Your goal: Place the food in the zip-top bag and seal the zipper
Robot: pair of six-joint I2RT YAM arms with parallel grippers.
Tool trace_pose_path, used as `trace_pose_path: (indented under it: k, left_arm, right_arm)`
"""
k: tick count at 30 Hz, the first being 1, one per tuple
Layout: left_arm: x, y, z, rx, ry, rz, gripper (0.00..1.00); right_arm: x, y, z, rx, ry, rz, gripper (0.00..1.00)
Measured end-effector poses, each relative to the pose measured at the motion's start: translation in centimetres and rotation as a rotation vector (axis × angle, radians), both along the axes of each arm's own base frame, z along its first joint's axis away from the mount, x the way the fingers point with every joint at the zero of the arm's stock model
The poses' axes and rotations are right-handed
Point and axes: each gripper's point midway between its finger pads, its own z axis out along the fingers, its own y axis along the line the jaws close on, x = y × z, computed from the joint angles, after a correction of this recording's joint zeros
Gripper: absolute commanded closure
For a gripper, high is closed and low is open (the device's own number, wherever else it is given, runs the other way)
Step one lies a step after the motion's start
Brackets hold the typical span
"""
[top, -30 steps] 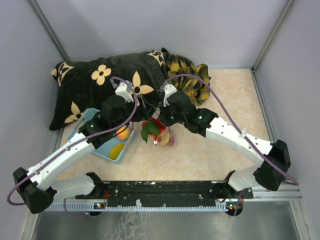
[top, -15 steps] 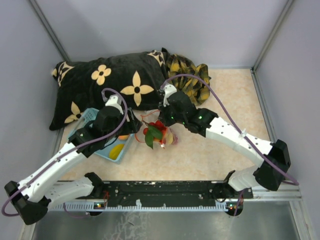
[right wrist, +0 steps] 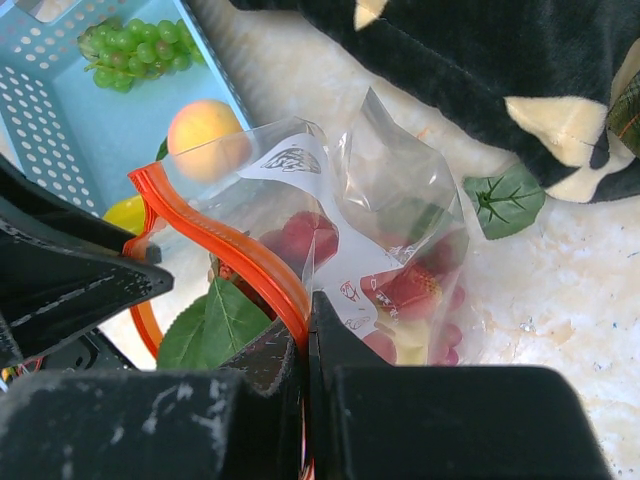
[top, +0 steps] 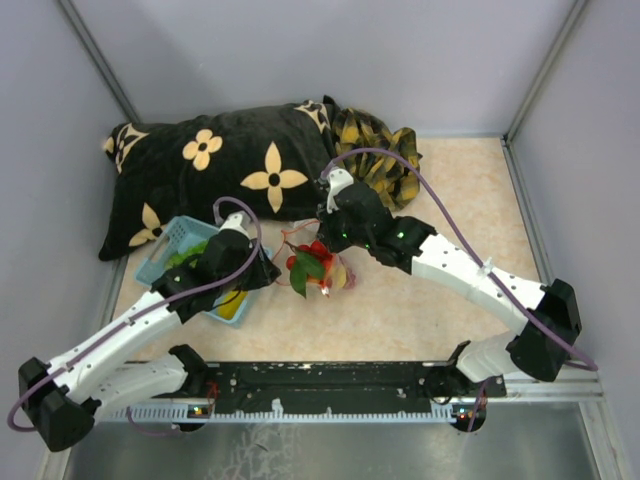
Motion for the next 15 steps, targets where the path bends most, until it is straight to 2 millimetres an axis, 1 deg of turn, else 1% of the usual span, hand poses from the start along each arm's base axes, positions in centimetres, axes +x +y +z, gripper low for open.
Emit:
trace_pose_path:
  k: [2,3,6,8,10,13,15]
  left_arm:
    - [0.3,-0.5,-0.3,-0.002,0.006,-0.007,0.92]
    - [0.4,-0.7,-0.5,-0.001,0.01,-0.011,0.99]
    - [0.6,-1.0,-1.0,0.014,0.027,-0.024,1.0]
    - [0.6,-1.2,-0.2,0.021,0.027,-0.037,1.0]
    - [1.0,-1.7,2.0,0.001,-0.005,-0.053,1.0]
    - [1.6,-3.0,6.8,-0.065,-0.082,-0.093,1.0]
    - [1.8,-3.9,9.4,-0.11,-0.117,-0.13,1.0]
  right_arm:
    - [0.0,0.0,0.0,0.0,0.0,0.0,1.0]
    - [0.0,0.0,0.0,0.0,0.0,-0.001,1.0]
    - [0.0,-0.1,-0.1,-0.004,0.001,-0.004,1.0]
    - [0.2,-0.3,-0.1,-0.009,0.0,-0.014,1.0]
    - [0.5,-0.7,-0.2,-0.019,-0.002,-0.031,1.0]
    - [1.0,-1.5,-0.5,-0.037,0.0,-0.059,1.0]
    - [1.5,-2.3,-0.8,-0.056,0.004,-0.086,1.0]
